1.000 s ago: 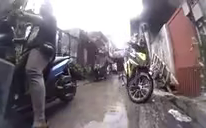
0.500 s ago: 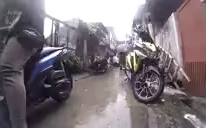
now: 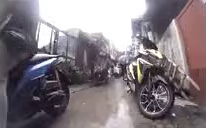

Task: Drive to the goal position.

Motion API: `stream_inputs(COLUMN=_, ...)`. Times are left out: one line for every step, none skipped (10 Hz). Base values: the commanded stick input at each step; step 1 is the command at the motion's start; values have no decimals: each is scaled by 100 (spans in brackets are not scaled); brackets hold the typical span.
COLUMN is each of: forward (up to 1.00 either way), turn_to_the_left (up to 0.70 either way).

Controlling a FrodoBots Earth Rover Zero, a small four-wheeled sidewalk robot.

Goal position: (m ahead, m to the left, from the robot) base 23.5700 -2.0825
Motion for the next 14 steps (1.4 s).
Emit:
stream_inputs(forward=99, turn_to_the_left=0)
stream_inputs(forward=99, turn_to_the_left=0)
stream_inputs(forward=99, turn_to_the_left=0)
stream_inputs(forward=99, turn_to_the_left=-1)
stream_inputs(forward=99, turn_to_the_left=-16)
stream_inputs(forward=99, turn_to_the_left=-7)
stream_inputs(forward=99, turn_to_the_left=0)
stream_inputs(forward=99, turn_to_the_left=0)
stream_inputs(forward=99, turn_to_the_left=-38)
stream_inputs(forward=99, turn_to_the_left=-7)
stream_inputs(forward=99, turn_to_the_left=0)
stream_inputs(forward=99, turn_to_the_left=0)
stream_inputs(forward=99, turn_to_the_left=-9)
stream_inputs(forward=99, turn_to_the_left=-2)
